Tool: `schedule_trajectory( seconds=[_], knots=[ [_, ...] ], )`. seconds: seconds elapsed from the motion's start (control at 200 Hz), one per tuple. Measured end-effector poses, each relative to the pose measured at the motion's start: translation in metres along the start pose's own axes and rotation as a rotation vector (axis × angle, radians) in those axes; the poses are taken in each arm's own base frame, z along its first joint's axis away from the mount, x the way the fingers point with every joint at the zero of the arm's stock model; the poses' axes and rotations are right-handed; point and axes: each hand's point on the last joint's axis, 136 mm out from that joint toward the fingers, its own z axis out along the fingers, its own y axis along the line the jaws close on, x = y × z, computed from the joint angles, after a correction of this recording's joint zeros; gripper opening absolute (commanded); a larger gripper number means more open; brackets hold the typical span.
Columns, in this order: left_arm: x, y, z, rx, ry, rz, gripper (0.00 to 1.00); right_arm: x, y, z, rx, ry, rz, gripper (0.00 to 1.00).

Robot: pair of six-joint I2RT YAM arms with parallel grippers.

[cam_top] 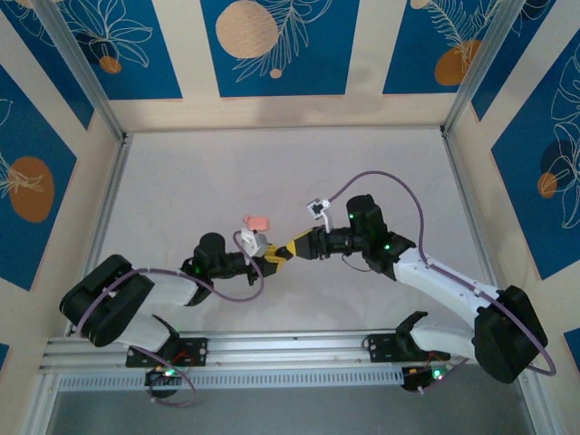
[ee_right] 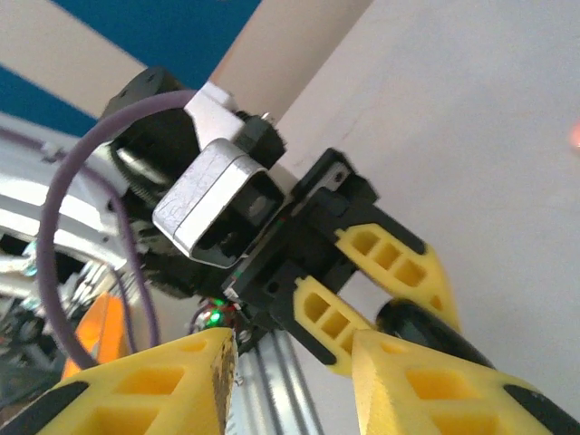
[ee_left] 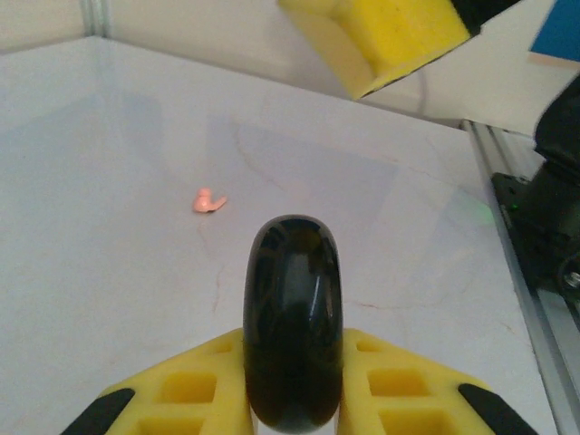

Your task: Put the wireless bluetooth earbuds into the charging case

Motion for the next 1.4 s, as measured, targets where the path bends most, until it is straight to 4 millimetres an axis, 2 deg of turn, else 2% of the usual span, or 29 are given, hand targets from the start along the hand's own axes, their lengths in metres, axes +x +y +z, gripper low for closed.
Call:
schedule_trajectory(
  seconds=[0.17, 0.26, 0.405, 0.575, 0.785, 0.995, 1.155, 1.23, 1.4],
  knots=[
    [-0.002, 0.021, 0.011, -0.079, 0.074, -0.132, 0.24, -0.003, -0.063, -0.015, 0.276, -0.013, 0.157, 0.40],
    [-0.008, 0.032, 0.020, -0.109, 0.118, -0.213, 0.25, -0.003, -0.089, -0.020, 0.384, -0.003, 0.223, 0.40],
    [-0.017, 0.049, 0.040, -0.140, 0.212, -0.346, 0.25, 0.001, -0.112, -0.027, 0.505, 0.013, 0.280, 0.40],
    [-0.015, 0.071, 0.063, -0.194, 0.350, -0.515, 0.28, 0.000, -0.131, -0.043, 0.601, -0.010, 0.327, 0.40],
    [-0.007, 0.099, 0.093, -0.268, 0.497, -0.699, 0.28, 0.002, -0.136, -0.059, 0.625, -0.063, 0.349, 0.40],
    [0.020, 0.111, 0.114, -0.310, 0.583, -0.903, 0.28, 0.010, -0.138, -0.069, 0.625, -0.105, 0.364, 0.40],
    [0.030, 0.118, 0.111, -0.377, 0.636, -0.948, 0.45, 0.013, -0.139, -0.080, 0.631, -0.142, 0.368, 0.40],
    [0.028, 0.124, 0.106, -0.428, 0.645, -0.933, 0.59, 0.012, -0.141, -0.086, 0.637, -0.162, 0.372, 0.41],
    [0.021, 0.135, 0.077, -0.603, 0.668, -0.897, 0.79, 0.009, -0.142, -0.089, 0.627, -0.185, 0.371, 0.41]
  ],
)
